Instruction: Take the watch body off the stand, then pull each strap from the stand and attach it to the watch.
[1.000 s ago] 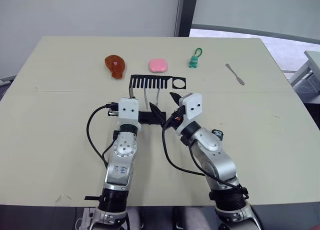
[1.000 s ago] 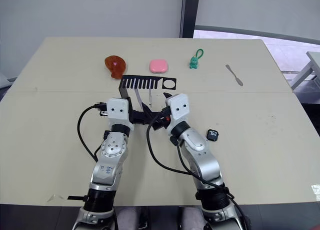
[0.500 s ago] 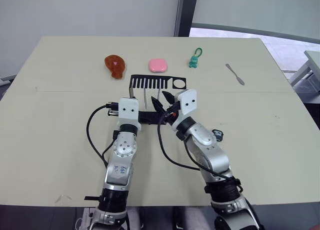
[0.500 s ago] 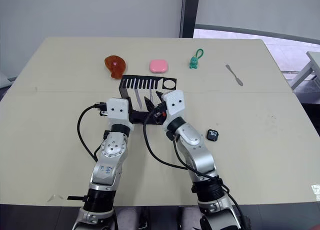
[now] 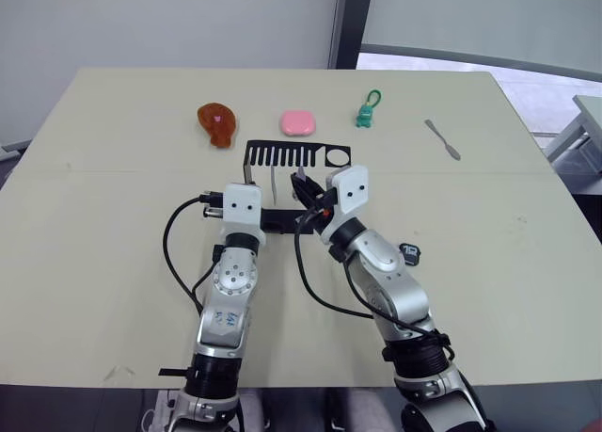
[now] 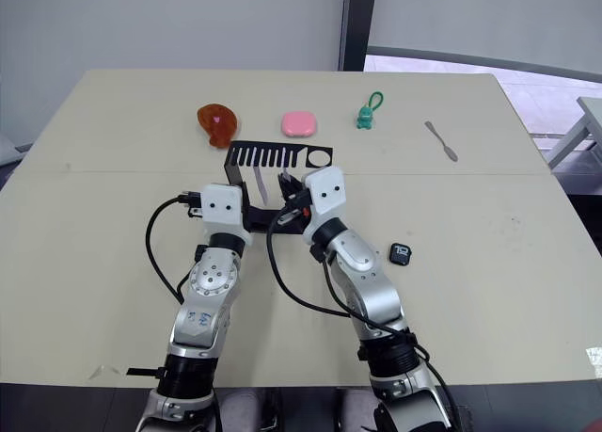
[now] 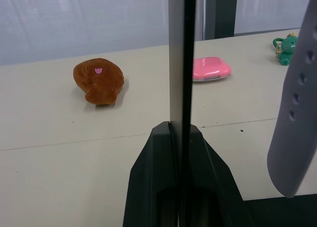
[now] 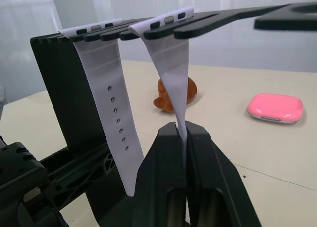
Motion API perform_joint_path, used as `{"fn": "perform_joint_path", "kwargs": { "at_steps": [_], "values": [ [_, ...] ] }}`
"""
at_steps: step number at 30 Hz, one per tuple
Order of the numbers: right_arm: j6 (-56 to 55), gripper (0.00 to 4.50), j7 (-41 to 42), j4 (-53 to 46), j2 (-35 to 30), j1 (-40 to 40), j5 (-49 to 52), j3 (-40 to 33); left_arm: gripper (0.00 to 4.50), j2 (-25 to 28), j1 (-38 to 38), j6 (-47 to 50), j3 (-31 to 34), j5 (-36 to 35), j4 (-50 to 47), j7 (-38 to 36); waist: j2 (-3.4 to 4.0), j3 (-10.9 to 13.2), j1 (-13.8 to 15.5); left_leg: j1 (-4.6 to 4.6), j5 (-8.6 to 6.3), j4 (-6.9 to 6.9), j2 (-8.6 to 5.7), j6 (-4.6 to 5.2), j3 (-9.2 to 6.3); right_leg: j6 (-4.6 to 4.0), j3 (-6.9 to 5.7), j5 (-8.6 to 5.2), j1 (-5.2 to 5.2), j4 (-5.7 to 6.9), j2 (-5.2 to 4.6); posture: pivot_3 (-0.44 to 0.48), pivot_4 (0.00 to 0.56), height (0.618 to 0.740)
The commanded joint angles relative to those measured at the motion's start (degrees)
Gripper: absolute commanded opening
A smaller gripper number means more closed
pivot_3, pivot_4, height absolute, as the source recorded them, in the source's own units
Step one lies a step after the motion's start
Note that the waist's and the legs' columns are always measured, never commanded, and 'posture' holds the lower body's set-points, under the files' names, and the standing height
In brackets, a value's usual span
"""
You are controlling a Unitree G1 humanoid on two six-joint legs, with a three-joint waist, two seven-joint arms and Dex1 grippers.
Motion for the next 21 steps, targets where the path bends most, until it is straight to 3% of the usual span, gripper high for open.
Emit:
{"fn": "perform_joint_path", "kwargs": {
  "at_steps": [1,13,21],
  "values": [
    [-2.36,0.01,1.37,-2.14,0.04,-0.19,0.16,0.59,0.00,-0.16,-0.58,0.13,-0.69,0.51,-1.14,-0.53,0.00,0.00,0.00,0.00,0.00,0.00,0.00,0.00,0.00,0.00,0.00,0.00,0.00,0.00,0.00,0.000,0.150,0.740],
    [-12.21,0.01,5.68,-2.33,-6.05,1.06,-5.26,4.27,0.00,-0.50,-0.25,1.08,-0.57,-0.08,-1.37,-0.93,0.00,0.00,-0.02,0.00,0.00,-0.02,0.00,0.00,0.00,0.00,0.00,0.00,0.00,-0.04,0.00,0.000,0.150,0.740],
    [-13.62,0.01,11.14,-6.77,-12.05,6.77,-3.13,3.39,0.00,-0.37,-0.06,1.02,-0.23,-0.28,-1.44,-0.94,0.00,0.00,0.09,0.00,0.00,-0.02,0.00,0.01,0.00,0.00,0.00,0.00,0.01,-0.07,-0.01,0.000,0.150,0.740]
  ]
}}
